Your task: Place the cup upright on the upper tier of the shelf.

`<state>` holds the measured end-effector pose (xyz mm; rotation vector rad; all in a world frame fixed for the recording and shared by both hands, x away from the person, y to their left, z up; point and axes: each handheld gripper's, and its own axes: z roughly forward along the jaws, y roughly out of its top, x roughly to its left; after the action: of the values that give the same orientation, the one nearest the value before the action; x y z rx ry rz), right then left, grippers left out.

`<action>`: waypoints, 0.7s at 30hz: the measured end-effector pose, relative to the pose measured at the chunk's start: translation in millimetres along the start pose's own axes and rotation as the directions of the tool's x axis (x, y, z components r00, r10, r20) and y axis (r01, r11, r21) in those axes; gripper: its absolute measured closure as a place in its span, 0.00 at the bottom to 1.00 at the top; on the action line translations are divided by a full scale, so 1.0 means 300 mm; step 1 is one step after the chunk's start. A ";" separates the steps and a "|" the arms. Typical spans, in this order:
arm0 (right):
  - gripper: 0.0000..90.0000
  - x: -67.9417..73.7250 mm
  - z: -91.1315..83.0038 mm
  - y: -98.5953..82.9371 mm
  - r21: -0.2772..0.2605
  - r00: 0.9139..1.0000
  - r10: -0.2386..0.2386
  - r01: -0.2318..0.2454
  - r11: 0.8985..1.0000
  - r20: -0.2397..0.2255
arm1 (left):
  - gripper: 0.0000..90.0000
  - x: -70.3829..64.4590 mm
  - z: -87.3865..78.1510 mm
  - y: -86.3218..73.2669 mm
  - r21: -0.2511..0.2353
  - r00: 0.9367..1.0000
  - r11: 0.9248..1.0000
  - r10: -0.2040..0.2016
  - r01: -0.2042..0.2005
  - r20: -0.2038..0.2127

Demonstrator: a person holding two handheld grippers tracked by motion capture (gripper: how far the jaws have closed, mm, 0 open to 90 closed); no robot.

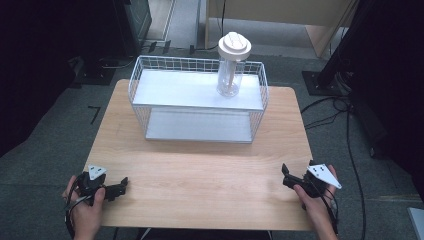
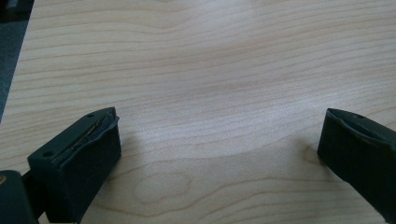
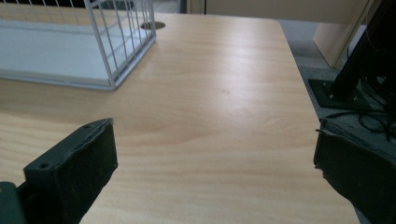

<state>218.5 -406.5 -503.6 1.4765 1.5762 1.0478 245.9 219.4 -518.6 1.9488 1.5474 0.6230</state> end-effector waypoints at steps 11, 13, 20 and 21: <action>0.00 -0.061 -0.049 -0.080 0.100 0.999 0.031 -0.034 0.994 0.024 | 0.00 0.000 0.000 0.000 0.000 1.000 1.000 0.001 -0.001 0.000; 0.00 -0.077 -0.062 -0.086 0.117 0.999 0.039 -0.042 0.992 0.026 | 0.00 0.000 0.000 0.000 0.000 1.000 1.000 0.000 0.000 0.000; 0.00 -0.094 -0.071 -0.101 0.266 0.999 0.050 -0.048 0.963 -0.002 | 0.00 0.000 0.000 0.000 0.000 1.000 1.000 0.000 0.000 0.000; 0.00 -0.094 -0.071 -0.101 0.266 0.999 0.050 -0.048 0.963 -0.002 | 0.00 0.000 0.000 0.000 0.000 1.000 1.000 0.000 0.000 0.000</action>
<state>189.0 -436.8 -523.4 1.6978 1.7476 0.8962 245.9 219.4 -518.7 1.9485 1.5475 0.6228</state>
